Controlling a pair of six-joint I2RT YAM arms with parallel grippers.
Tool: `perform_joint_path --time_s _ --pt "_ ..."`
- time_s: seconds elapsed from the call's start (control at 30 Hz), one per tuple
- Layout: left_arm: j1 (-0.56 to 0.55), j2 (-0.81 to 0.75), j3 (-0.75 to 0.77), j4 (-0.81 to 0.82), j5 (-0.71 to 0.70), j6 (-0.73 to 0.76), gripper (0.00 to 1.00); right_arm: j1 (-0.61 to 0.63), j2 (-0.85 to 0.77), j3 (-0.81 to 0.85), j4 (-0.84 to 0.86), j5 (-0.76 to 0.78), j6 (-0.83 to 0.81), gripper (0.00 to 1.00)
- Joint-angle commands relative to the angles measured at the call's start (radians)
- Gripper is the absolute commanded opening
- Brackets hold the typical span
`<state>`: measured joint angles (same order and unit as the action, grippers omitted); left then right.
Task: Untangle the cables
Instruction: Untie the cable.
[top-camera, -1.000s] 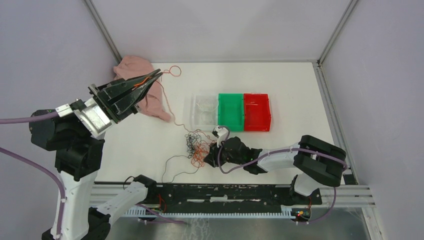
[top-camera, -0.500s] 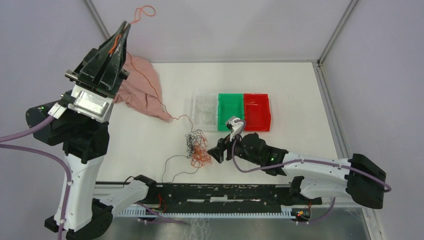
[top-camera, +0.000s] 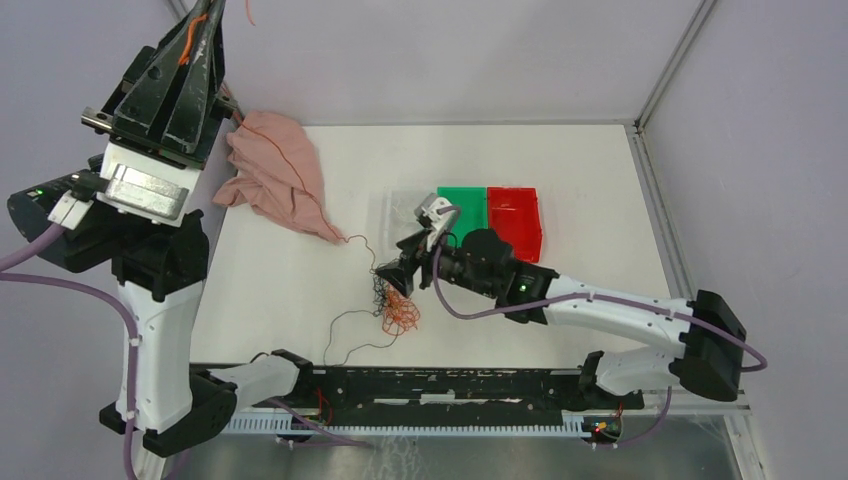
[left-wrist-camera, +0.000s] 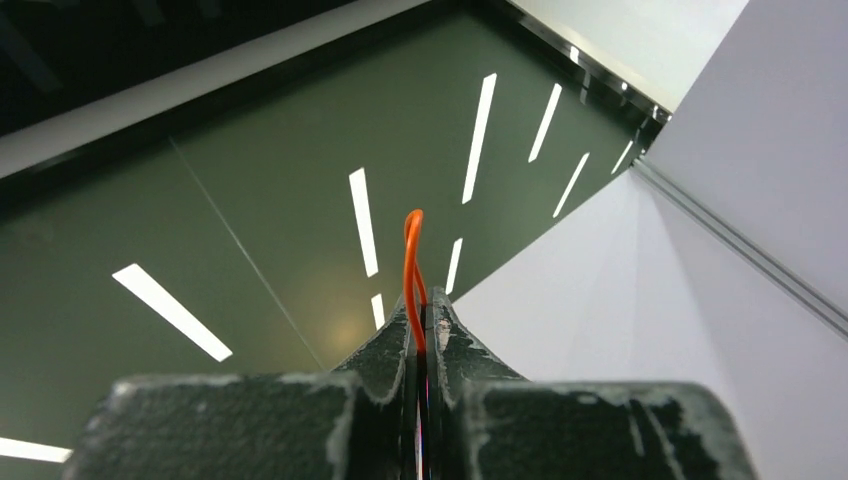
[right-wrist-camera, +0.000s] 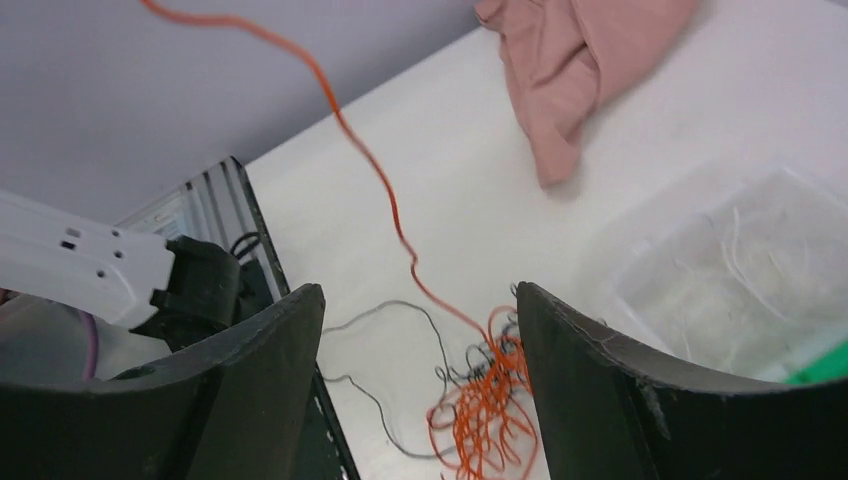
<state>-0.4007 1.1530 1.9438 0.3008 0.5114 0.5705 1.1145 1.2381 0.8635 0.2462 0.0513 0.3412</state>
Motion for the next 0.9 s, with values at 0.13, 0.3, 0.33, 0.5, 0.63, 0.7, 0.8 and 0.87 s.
perform_joint_path --time_s 0.13,0.3,0.33,0.5,0.63,0.7,0.8,0.87 --pt "0.001 0.06 0.189 -0.039 0.042 0.068 0.03 0.002 0.284 0.231 0.102 -0.21 -0.053 0.73" --pt "0.001 0.089 0.264 -0.04 0.066 0.116 0.03 0.004 0.417 0.212 0.148 -0.16 -0.009 0.63" --pt "0.002 0.098 0.283 -0.04 0.07 0.124 0.03 0.002 0.438 0.2 0.163 -0.155 -0.001 0.61" --pt "0.002 0.119 0.355 -0.039 0.093 0.175 0.03 0.003 0.519 0.138 0.241 -0.122 0.058 0.54" --pt "0.004 0.135 0.402 -0.022 0.108 0.251 0.03 0.004 0.554 0.066 0.3 -0.093 0.093 0.54" --pt "0.006 0.14 0.409 0.027 0.108 0.293 0.03 0.003 0.563 0.027 0.326 -0.078 0.102 0.54" --pt "0.012 0.144 0.401 0.121 0.091 0.374 0.03 0.002 0.557 -0.042 0.372 -0.055 0.12 0.54" --pt "0.013 0.155 0.399 0.201 0.069 0.447 0.03 0.003 0.545 -0.103 0.404 -0.032 0.126 0.54"
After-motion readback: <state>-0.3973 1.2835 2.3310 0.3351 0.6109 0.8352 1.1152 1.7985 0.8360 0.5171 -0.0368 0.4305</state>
